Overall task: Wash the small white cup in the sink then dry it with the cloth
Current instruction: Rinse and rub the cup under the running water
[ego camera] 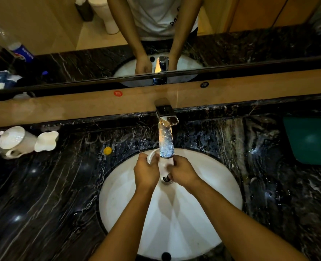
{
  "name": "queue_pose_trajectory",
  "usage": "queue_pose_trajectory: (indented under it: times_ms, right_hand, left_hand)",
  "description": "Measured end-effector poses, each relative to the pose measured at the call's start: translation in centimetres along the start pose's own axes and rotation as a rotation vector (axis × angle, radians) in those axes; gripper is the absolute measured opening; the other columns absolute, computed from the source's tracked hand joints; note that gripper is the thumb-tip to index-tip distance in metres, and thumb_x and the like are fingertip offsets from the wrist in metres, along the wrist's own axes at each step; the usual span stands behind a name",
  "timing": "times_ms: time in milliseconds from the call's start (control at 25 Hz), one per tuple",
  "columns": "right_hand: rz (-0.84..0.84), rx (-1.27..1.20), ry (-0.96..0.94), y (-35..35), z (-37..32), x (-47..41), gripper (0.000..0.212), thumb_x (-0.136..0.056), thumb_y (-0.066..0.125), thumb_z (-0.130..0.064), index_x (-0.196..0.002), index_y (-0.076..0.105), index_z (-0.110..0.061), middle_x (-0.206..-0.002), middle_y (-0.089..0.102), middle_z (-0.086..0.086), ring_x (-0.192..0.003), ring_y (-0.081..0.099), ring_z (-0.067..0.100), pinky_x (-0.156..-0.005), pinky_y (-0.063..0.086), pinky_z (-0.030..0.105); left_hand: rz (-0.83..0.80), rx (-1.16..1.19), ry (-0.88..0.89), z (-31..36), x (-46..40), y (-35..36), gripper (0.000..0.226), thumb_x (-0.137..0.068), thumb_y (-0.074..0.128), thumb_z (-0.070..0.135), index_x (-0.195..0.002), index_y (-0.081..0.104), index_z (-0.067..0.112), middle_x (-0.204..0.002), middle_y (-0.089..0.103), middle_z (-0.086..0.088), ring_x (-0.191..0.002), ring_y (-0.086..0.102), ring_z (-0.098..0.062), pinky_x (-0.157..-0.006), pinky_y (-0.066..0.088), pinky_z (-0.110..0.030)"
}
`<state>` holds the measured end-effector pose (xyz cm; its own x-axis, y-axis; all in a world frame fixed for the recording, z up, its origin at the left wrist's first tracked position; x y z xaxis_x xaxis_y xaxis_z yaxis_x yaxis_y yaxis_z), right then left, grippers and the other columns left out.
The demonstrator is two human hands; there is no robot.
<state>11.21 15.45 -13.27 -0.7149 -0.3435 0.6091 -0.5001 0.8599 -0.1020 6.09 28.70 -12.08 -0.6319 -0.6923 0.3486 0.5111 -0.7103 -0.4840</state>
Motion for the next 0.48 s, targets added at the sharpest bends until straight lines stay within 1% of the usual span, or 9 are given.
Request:
queue_pose_trajectory:
  times_ms: [80,120,160,200,240,280,360,440,480]
  right_hand:
    - [-0.101,0.022,0.007,-0.2,-0.2,0.5,0.034,-0.087,0.064,-0.001,-0.119,0.065,-0.012,-0.099,0.071,0.005,-0.073,0.062,0.016,-0.059,0.047,0.024]
    - [-0.101,0.068,0.004,-0.8,-0.7,0.7,0.033,-0.088,0.066,-0.004,-0.12,0.064,-0.014,-0.103,0.07,0.002,-0.076,0.062,0.013,-0.057,0.047,0.02]
    - [-0.032,0.104,-0.021,-1.8,-1.4,0.9,0.026,-0.092,0.066,-0.008,-0.117,0.066,-0.015,-0.103,0.07,0.001,-0.076,0.061,0.011,-0.057,0.046,0.017]
    - [0.087,0.09,-0.064,-3.1,-2.5,1.0,0.015,-0.096,0.063,-0.013,-0.109,0.07,-0.015,-0.098,0.069,0.001,-0.073,0.058,0.01,-0.056,0.045,0.017]
    - [0.211,0.01,-0.115,-4.6,-3.9,1.3,0.013,-0.099,0.06,-0.019,-0.098,0.072,-0.016,-0.088,0.068,0.0,-0.068,0.054,0.009,-0.055,0.042,0.019]
    - [0.302,-0.099,-0.162,-5.9,-5.5,1.7,0.024,-0.102,0.057,-0.028,-0.088,0.073,-0.017,-0.077,0.065,-0.002,-0.061,0.051,0.008,-0.053,0.039,0.021]
    - [0.309,-0.253,-0.227,-7.0,-9.1,2.5,0.048,-0.1,0.05,-0.051,-0.079,0.074,-0.015,-0.061,0.06,-0.005,-0.049,0.046,0.006,-0.045,0.035,0.018]
    - [0.222,-0.171,-0.31,-6.8,-12.1,3.3,0.063,-0.091,0.05,-0.066,-0.077,0.072,-0.008,-0.056,0.059,-0.005,-0.044,0.044,0.006,-0.04,0.034,0.017]
    - [0.195,-0.083,-0.341,-6.4,-13.1,3.6,0.064,-0.089,0.055,-0.066,-0.076,0.07,-0.005,-0.057,0.058,-0.002,-0.045,0.044,0.007,-0.042,0.035,0.019]
  left_hand:
    - [0.014,0.056,-0.056,-0.3,0.0,-0.1,0.02,-0.099,0.062,0.032,-0.092,0.056,0.014,-0.088,0.069,-0.012,-0.078,0.067,-0.028,-0.072,0.06,-0.053]
    - [0.011,0.108,-0.104,-0.7,0.0,-0.2,0.02,-0.099,0.062,0.031,-0.092,0.056,0.012,-0.089,0.068,-0.015,-0.081,0.068,-0.033,-0.074,0.06,-0.056]
    - [0.003,0.157,-0.152,-1.1,0.0,-0.3,0.02,-0.099,0.062,0.03,-0.092,0.056,0.012,-0.09,0.067,-0.016,-0.084,0.067,-0.036,-0.075,0.06,-0.058]
    - [-0.007,0.194,-0.19,-1.4,0.2,-0.4,0.019,-0.099,0.062,0.028,-0.09,0.056,0.013,-0.09,0.066,-0.014,-0.087,0.067,-0.037,-0.077,0.06,-0.059]
    - [-0.018,0.223,-0.217,-1.8,0.3,-0.5,0.018,-0.099,0.063,0.027,-0.089,0.056,0.014,-0.091,0.065,-0.012,-0.089,0.066,-0.035,-0.078,0.06,-0.059]
    - [-0.03,0.25,-0.232,-2.1,0.5,-0.7,0.018,-0.099,0.063,0.026,-0.088,0.056,0.014,-0.092,0.064,-0.01,-0.089,0.064,-0.033,-0.077,0.061,-0.058]
    - [-0.053,0.293,-0.25,-2.8,0.9,-0.8,0.018,-0.098,0.064,0.025,-0.088,0.058,0.012,-0.094,0.062,-0.01,-0.087,0.062,-0.029,-0.067,0.064,-0.05]
    - [-0.06,0.327,-0.263,-3.2,1.4,-1.0,0.017,-0.098,0.064,0.024,-0.087,0.058,0.012,-0.093,0.062,-0.008,-0.086,0.062,-0.026,-0.055,0.061,-0.038]
    - [-0.059,0.338,-0.265,-3.3,1.6,-1.1,0.017,-0.098,0.064,0.024,-0.086,0.059,0.013,-0.092,0.061,-0.006,-0.085,0.062,-0.024,-0.052,0.059,-0.035]
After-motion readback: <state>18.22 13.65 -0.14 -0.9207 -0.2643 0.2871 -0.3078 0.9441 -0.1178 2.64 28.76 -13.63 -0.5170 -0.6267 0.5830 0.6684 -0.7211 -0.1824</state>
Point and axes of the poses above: each hand's wrist, its own x-axis away from the middle knuckle, its own y-axis out of the palm, z = x × y, the point moved 5 cm from there along -x, towards the middle knuckle
